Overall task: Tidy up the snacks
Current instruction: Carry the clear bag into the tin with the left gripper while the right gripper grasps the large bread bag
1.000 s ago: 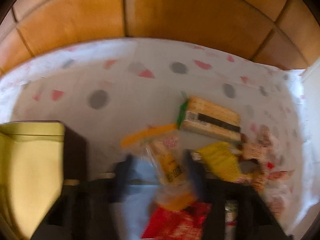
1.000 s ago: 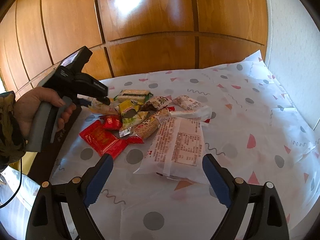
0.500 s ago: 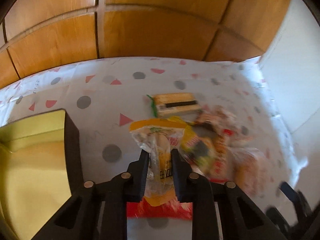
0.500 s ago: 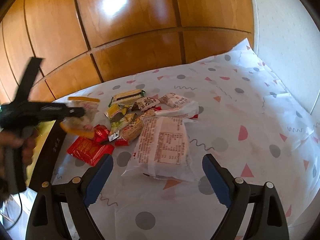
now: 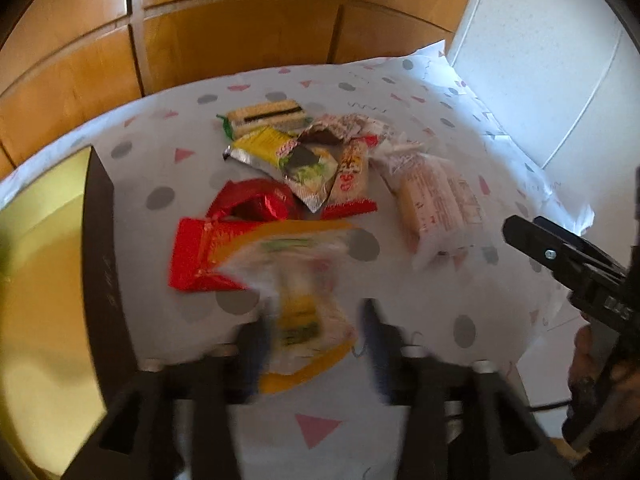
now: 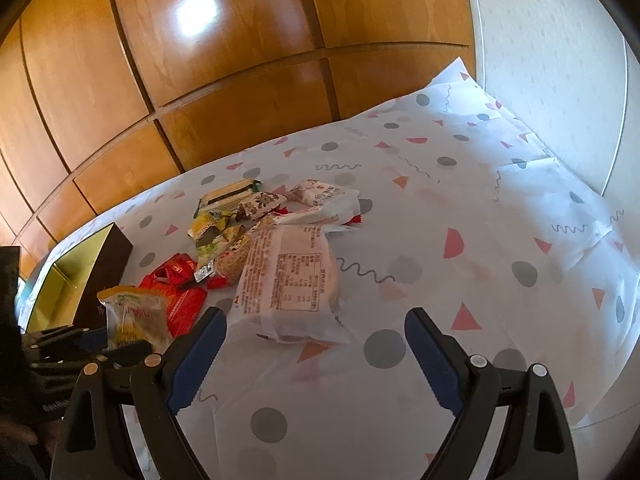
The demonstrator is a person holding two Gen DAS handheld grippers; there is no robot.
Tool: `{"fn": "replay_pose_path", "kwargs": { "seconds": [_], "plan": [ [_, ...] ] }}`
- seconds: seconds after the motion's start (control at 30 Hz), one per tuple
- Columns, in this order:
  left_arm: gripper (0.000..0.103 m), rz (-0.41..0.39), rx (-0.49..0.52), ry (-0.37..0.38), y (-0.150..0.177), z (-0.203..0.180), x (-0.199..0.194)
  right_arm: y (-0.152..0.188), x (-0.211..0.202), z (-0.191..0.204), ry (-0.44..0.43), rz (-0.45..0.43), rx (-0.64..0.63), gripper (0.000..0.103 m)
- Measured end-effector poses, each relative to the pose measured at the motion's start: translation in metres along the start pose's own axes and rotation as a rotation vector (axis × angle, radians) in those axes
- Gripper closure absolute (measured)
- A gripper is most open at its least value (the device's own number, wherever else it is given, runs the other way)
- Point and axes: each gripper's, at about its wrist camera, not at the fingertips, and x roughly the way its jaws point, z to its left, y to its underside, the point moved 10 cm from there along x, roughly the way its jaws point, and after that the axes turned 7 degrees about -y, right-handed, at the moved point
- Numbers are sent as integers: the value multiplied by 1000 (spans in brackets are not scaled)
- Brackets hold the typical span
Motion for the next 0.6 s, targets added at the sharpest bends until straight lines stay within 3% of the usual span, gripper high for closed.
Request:
{"fn": "replay_pose_path", "kwargs": {
  "seconds": [0.33, 0.47, 0.6],
  "plan": [
    [38, 26, -64, -95, 8, 21, 32, 4, -2, -7, -1, 22, 17, 11],
    [36, 14, -47, -104, 9, 22, 37, 0, 1, -6, -56, 26, 36, 11],
    [47, 22, -42, -93, 9, 19, 34, -6, 18, 1, -123, 83, 42, 6]
  ]
}}
